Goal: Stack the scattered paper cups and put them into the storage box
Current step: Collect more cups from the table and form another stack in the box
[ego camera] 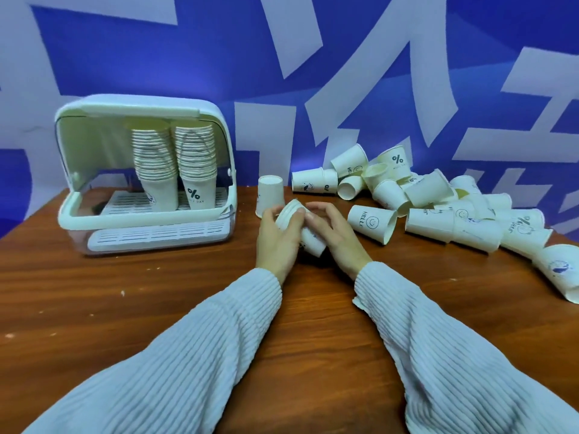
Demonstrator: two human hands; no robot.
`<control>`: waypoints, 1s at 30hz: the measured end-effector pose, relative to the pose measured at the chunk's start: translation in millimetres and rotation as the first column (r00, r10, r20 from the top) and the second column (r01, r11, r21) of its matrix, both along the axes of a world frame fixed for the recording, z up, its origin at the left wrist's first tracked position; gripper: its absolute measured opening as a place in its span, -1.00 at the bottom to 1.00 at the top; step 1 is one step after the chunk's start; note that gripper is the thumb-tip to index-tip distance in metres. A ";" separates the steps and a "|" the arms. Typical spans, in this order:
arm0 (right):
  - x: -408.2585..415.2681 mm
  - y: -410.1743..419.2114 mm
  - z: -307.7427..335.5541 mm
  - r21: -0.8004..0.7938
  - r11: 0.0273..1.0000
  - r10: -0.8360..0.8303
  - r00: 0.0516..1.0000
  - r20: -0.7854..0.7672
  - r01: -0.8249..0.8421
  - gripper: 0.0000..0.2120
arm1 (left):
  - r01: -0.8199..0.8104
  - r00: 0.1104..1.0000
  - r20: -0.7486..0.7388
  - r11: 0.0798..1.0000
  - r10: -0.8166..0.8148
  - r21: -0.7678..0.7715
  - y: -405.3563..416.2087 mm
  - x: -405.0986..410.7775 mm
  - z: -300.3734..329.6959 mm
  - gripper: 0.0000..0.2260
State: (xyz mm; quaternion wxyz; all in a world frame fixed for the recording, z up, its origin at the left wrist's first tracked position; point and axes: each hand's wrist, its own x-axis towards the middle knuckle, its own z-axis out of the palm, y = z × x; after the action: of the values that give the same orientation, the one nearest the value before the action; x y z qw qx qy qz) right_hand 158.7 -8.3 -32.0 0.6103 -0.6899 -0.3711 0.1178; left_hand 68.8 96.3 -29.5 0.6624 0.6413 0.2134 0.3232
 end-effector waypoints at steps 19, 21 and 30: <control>55.4 -52.9 2.9 -0.473 0.591 -0.497 0.757 0.424 0.653 -0.33 | -0.198 0.977 -0.052 0.971 0.206 0.138 2.0 -8.6 -1.1 -0.27; 54.2 -54.6 1.8 -0.454 0.666 -0.463 0.805 0.370 0.592 -0.31 | -0.163 0.982 -0.065 0.974 0.175 0.155 0.7 -9.2 -0.1 -0.28; 7.3 -32.1 0.9 -0.382 0.761 -0.367 0.833 0.415 0.525 -0.24 | -0.100 0.993 -0.048 0.984 0.108 0.144 -3.8 -23.2 5.6 -0.34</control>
State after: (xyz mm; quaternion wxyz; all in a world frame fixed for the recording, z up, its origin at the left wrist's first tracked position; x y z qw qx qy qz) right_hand 166.0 -40.4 -31.1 0.3622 -0.8976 -0.2450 -0.0565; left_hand 45.6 92.5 -23.9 0.5913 0.6834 0.2412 0.3538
